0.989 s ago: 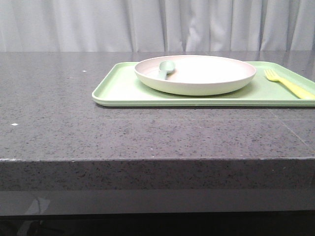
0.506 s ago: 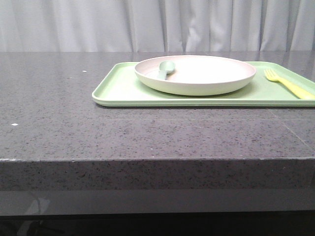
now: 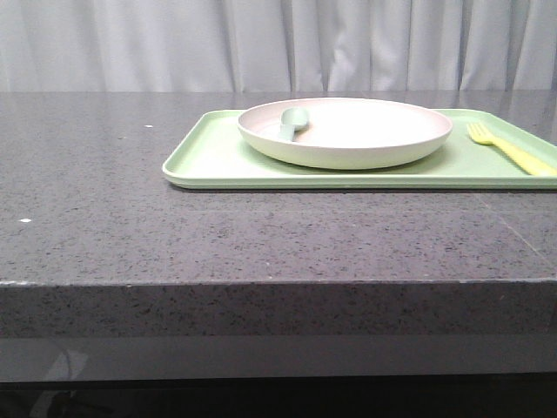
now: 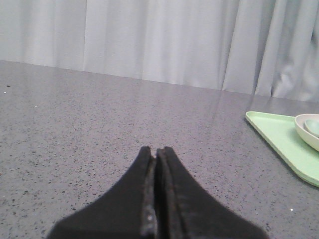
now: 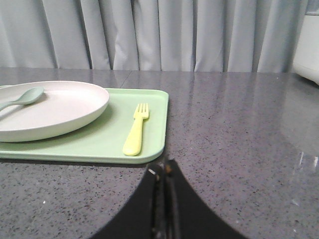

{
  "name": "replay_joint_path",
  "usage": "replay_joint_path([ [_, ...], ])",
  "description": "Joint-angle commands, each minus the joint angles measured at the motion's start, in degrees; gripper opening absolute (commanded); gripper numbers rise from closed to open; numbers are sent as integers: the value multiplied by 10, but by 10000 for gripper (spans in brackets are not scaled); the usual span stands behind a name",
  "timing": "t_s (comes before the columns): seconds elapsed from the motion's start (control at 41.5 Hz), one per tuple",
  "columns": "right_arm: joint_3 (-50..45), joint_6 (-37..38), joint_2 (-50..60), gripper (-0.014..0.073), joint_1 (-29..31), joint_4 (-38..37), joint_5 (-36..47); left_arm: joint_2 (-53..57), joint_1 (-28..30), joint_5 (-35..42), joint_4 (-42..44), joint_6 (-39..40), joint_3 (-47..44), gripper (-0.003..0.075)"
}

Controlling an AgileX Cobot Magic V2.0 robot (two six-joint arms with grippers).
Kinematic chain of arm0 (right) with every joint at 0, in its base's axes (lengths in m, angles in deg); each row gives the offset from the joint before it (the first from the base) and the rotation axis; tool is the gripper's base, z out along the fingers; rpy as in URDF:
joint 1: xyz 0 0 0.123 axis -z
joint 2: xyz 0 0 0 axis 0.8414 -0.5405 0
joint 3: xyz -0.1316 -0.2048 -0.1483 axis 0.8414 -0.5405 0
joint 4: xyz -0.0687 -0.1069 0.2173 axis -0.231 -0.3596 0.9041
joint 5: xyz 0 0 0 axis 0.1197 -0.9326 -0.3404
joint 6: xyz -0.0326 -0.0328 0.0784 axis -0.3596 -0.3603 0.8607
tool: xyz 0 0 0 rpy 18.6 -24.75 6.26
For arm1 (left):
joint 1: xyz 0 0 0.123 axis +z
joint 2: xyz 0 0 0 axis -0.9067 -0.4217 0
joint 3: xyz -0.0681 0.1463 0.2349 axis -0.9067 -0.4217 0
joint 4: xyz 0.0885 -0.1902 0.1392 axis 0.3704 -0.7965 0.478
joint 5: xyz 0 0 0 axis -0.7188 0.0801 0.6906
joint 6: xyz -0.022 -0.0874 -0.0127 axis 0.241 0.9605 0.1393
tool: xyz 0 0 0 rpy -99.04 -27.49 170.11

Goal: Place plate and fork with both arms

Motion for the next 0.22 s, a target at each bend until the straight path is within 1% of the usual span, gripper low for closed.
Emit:
replay_joint_path([
  [0.0,2,-4,11,-68,3,-7,52,13,-4,49,-4,5,-5,-20],
  [0.193,2,-4,11,-68,3,-7,52,13,-4,49,-4,5,-5,-20],
])
